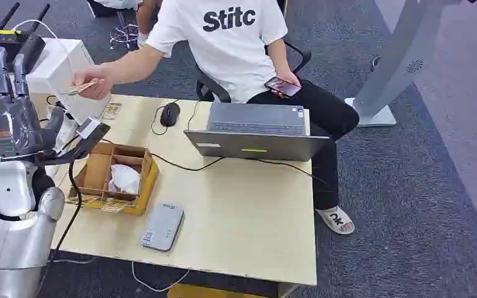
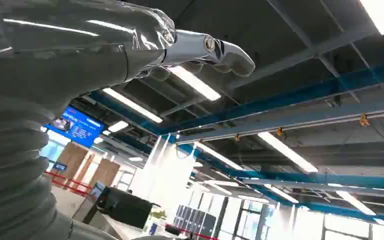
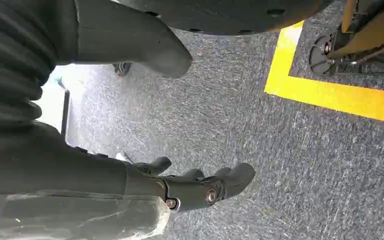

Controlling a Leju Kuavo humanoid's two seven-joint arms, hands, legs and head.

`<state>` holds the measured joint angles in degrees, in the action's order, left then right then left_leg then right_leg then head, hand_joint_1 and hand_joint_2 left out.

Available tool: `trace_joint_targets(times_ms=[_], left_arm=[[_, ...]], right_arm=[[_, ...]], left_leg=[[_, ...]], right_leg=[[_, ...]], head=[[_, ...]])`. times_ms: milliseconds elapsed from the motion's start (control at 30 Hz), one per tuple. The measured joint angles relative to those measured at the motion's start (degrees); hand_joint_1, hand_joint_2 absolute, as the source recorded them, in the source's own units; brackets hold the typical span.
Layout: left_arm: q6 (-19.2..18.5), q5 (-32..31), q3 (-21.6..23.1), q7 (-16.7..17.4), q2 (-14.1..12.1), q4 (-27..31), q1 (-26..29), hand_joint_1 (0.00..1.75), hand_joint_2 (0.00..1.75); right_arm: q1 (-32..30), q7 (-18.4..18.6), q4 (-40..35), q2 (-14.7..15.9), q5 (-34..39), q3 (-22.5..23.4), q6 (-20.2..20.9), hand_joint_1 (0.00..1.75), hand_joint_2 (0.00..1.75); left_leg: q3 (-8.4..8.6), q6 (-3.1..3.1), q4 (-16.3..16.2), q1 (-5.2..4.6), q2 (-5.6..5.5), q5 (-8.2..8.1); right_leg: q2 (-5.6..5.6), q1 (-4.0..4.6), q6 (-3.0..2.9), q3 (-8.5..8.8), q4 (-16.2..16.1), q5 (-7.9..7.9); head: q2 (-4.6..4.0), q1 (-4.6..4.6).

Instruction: Pass the card to the sensor for recognition and then transmit it.

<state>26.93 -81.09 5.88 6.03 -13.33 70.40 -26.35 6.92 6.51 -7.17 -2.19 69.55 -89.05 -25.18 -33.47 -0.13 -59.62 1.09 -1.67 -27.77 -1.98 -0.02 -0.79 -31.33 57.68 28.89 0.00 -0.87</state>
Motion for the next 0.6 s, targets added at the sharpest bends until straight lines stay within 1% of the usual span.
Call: trace_joint_targets(times_ms=[100,200,333,600], left_arm=[[0.0,-1.7,1.5,0.9,0.1,0.0,-0.7,0.00,1.75],[-0.2,-2.7,3.2,1.6,0.9,-0.3,-1.9,0.00,1.75],[0.0,-4.4,5.4,3.0,1.7,-2.0,-3.4,0.00,1.75],[0.3,-4.8,7.0,3.8,2.3,-6.0,-4.1,0.00,1.75]], right_arm=[[0.0,0.2,0.0,0.0,-0.6,0.0,0.2,0.00,1.75],[0.1,0.8,0.0,0.0,-1.3,0.0,0.3,0.00,1.75],[0.1,1.0,0.0,-0.1,-1.8,0.0,0.3,0.00,1.75],[0.1,1.0,0.0,-0.3,-1.7,0.0,0.4,0.00,1.75]], left_leg=[[0.00,0.01,0.0,0.00,-0.02,0.00],[-0.01,0.01,0.0,0.00,-0.02,0.01],[0.00,0.01,0.0,-0.01,-0.01,0.01],[-0.01,0.01,0.0,0.00,0.00,0.01]], right_leg=[[0.03,0.00,0.00,0.00,0.0,0.00],[0.03,0.00,0.00,0.01,0.0,0.00],[0.01,-0.01,0.00,0.03,0.0,0.00],[0.00,0.00,0.00,-0.01,0.0,0.00]], head=[[0.00,0.02],[0.00,0.00],[0.00,0.00],[0.00,0.02]])
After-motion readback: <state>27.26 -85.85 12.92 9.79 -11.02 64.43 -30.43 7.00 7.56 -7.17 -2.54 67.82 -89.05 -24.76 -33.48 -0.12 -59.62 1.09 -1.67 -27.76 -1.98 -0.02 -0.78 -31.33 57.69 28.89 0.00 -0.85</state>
